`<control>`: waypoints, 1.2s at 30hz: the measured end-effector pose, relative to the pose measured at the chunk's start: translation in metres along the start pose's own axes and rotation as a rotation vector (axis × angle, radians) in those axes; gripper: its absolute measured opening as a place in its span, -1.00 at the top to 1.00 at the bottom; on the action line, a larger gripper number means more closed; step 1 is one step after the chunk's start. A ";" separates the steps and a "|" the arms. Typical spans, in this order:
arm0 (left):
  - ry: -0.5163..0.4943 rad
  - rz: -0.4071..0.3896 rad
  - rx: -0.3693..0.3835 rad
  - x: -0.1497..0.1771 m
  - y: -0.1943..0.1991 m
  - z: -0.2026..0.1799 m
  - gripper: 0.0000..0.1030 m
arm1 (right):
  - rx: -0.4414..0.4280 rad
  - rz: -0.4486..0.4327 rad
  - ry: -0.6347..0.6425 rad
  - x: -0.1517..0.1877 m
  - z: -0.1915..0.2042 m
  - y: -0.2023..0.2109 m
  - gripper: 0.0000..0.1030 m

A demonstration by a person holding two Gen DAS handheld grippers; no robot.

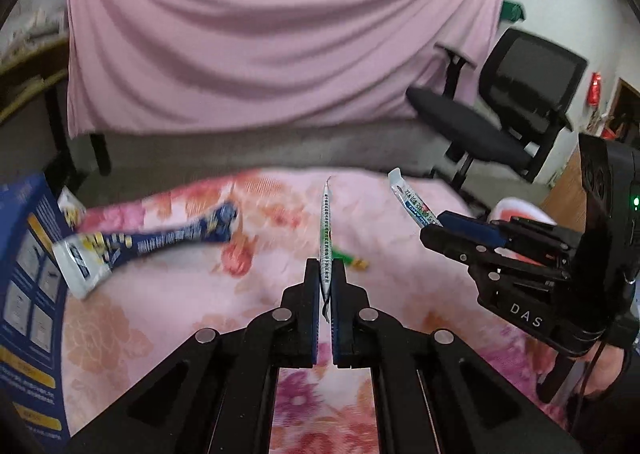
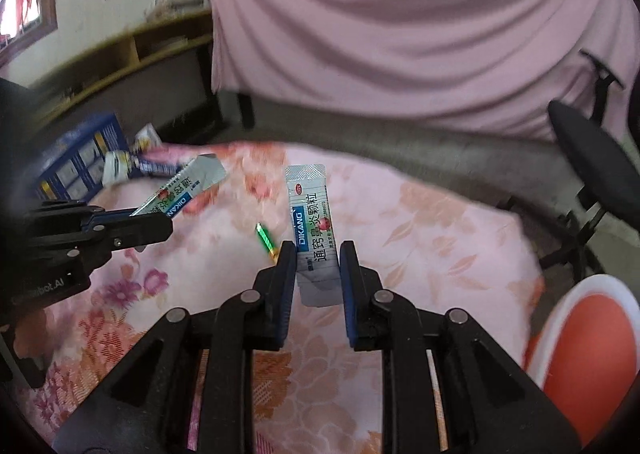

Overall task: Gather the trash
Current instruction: 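Lift the white tube with the left tool while the right tool carries the sachet to the bucket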

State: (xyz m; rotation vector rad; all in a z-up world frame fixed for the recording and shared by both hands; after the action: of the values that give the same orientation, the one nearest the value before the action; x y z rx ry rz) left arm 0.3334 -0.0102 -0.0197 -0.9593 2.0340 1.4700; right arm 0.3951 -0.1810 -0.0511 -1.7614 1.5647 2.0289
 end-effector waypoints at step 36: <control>-0.383 -0.240 0.426 0.042 0.008 -0.279 0.95 | 0.644 -0.433 -0.215 0.097 -0.117 0.229 0.13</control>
State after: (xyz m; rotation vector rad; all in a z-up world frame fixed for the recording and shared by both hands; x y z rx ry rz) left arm 0.3102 -0.2836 0.0476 -0.6576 1.7750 0.9518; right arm 0.3096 -0.4259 0.0393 -1.4121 1.3932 1.2709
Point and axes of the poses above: each gripper's, at about its wrist camera, not at the fingertips, and y roughly against the way its jaws point, z to its left, x to its underside, the point moved 3 cm from there along -y, roughly the way its jaws point, and after that the axes turned 13 degrees about y, right-handed, at the moved point
